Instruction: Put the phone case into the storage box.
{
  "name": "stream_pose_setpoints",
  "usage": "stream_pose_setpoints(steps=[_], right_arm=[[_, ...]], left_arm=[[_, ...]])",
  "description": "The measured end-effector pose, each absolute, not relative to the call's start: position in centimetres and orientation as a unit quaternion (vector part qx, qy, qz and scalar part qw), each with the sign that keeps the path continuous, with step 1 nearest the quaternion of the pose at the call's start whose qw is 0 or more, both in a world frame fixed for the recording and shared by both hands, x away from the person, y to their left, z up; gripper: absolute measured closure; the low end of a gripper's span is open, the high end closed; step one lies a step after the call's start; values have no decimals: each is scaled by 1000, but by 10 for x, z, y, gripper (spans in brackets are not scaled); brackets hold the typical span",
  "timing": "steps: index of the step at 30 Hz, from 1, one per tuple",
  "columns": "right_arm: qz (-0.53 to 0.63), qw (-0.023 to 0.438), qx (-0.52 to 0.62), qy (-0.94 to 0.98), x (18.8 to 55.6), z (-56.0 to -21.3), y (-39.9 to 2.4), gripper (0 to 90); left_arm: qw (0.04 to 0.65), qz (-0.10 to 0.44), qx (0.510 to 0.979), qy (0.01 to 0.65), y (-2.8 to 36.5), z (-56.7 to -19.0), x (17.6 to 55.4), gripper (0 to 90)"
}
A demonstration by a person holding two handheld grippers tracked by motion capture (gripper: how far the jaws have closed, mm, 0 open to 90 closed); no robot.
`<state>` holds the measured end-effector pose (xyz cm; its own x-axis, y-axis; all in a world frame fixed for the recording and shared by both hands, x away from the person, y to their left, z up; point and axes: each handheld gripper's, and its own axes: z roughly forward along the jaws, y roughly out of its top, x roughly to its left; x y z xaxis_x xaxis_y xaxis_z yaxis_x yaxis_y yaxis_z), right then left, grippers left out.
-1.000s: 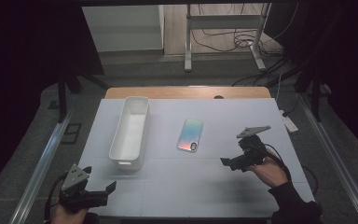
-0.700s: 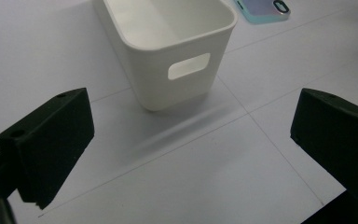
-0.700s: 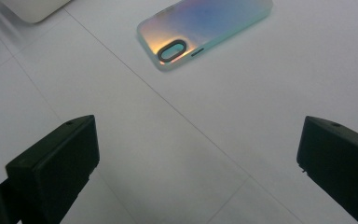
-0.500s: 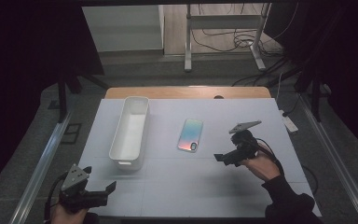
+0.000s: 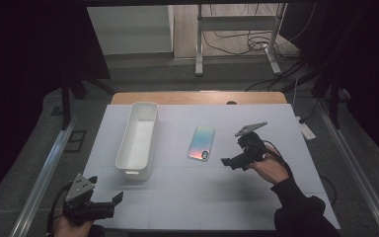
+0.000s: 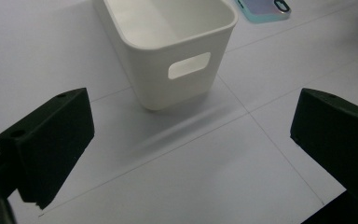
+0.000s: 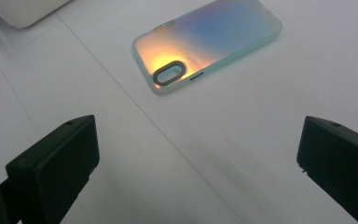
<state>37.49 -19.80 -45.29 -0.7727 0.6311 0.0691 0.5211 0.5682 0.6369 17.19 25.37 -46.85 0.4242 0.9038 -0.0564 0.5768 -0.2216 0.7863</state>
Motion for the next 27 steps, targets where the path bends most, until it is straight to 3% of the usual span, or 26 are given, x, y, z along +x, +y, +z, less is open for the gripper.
stream_pose_setpoints(steps=[27], right_arm=[[311,76,317,893,409,-464,-163,0]], left_arm=[[385,212,752,491,254,-468,172,5]])
